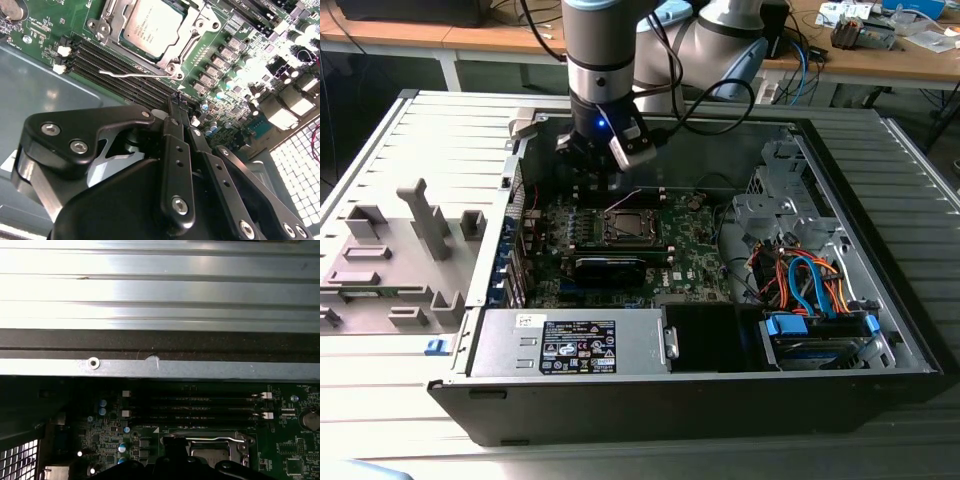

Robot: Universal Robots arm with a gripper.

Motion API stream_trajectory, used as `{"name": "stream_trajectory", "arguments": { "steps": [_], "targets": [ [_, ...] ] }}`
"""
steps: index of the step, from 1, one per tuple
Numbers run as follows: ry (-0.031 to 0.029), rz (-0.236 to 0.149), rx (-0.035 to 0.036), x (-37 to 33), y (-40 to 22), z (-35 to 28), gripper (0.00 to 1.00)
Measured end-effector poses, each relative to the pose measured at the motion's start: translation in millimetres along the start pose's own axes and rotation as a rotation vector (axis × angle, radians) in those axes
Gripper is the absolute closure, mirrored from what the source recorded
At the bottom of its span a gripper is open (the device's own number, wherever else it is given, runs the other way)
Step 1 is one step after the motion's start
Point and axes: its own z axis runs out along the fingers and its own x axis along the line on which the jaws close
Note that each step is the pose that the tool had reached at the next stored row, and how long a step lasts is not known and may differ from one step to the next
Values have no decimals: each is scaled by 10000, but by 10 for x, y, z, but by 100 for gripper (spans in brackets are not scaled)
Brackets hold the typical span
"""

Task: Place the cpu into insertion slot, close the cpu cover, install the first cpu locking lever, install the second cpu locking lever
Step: 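Install the first cpu locking lever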

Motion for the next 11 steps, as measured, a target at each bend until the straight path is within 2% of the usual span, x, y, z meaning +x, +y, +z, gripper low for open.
{"name": "stream_trajectory", "arguments": {
  "steps": [11],
  "targets": [
    [0,-1,-1,-3,-3,22,89]
  ]
}}
